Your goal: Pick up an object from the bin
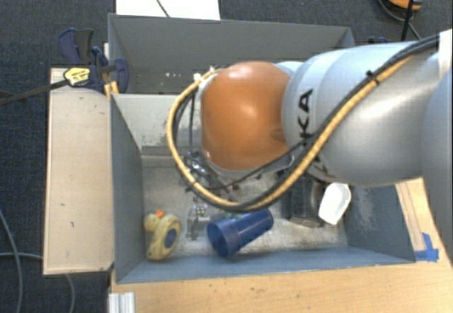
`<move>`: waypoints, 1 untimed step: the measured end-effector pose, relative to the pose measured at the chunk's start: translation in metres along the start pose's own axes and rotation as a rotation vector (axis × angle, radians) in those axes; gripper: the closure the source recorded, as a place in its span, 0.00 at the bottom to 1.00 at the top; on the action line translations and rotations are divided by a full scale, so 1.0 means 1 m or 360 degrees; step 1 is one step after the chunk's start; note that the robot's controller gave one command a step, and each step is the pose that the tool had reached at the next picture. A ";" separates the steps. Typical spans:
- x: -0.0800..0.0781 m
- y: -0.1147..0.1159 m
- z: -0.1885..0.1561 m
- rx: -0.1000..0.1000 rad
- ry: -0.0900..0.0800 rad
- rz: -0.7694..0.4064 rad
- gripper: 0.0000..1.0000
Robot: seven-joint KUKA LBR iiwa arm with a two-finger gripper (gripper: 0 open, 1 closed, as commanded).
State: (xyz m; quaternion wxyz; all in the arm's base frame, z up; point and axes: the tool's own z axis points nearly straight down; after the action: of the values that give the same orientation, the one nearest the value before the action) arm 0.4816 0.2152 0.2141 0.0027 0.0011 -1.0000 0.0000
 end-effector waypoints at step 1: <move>-0.002 -0.001 -0.003 -0.0002 -0.0012 0.0006 0.00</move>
Offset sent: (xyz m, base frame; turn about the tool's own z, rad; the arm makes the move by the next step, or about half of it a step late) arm 0.0155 0.0210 -0.1441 -0.2030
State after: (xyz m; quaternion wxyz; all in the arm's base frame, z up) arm 0.4836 0.2142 0.2176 -0.0010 -0.0008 -1.0000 -0.0007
